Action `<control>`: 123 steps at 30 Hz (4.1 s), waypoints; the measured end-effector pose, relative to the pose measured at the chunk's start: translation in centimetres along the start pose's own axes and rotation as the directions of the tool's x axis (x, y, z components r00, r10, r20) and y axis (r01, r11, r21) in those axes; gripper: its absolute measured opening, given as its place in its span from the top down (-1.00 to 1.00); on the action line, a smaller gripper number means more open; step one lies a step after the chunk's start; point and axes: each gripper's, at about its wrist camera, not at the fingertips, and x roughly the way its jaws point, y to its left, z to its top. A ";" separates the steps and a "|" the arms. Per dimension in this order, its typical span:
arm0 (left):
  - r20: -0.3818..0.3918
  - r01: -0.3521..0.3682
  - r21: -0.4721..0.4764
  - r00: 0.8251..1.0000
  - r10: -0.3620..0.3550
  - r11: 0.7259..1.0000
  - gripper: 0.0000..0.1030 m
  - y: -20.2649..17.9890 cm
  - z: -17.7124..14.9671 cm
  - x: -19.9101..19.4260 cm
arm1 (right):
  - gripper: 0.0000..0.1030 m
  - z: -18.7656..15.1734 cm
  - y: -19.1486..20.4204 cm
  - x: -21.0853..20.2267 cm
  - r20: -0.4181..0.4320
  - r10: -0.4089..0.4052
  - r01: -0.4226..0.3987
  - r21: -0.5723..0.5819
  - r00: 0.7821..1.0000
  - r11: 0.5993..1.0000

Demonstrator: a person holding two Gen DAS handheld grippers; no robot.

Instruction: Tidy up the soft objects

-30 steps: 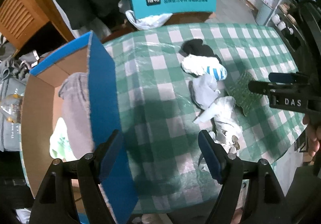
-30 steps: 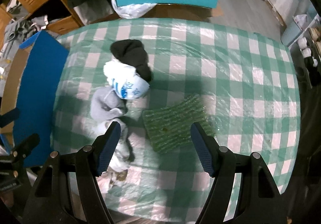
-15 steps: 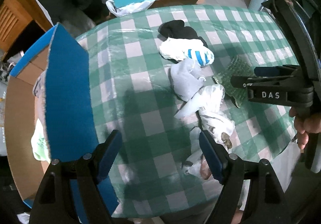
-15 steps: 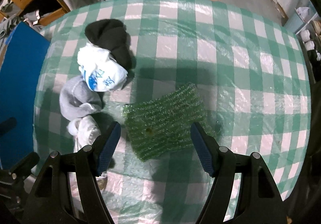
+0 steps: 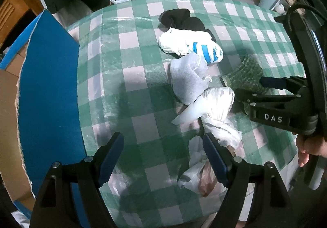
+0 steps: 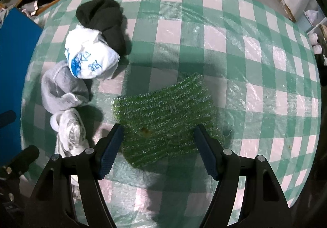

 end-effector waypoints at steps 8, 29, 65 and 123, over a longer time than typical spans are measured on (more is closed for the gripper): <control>-0.006 -0.001 0.011 1.000 0.001 1.000 -0.58 -0.6 -0.1 0.2 | -0.33 -0.5 0.8 0.4 0.007 -0.037 0.038 -0.062 0.999 0.997; -0.015 0.048 0.042 0.999 -0.047 0.998 -0.67 -3.4 -1.0 -0.3 | 0.68 -6.1 1.3 -2.7 -0.011 0.032 -0.032 0.030 0.999 0.999; 0.011 0.117 0.168 0.993 -0.121 0.979 0.32 -6.9 -2.7 -2.2 | 0.68 -4.7 -1.0 -7.8 0.073 0.103 -0.109 0.074 0.992 0.991; 0.321 0.042 -0.059 0.947 -0.021 0.997 0.33 10.6 -5.1 -15.7 | 0.68 0.0 16.3 -16.5 0.195 0.235 -0.191 -0.219 0.952 0.957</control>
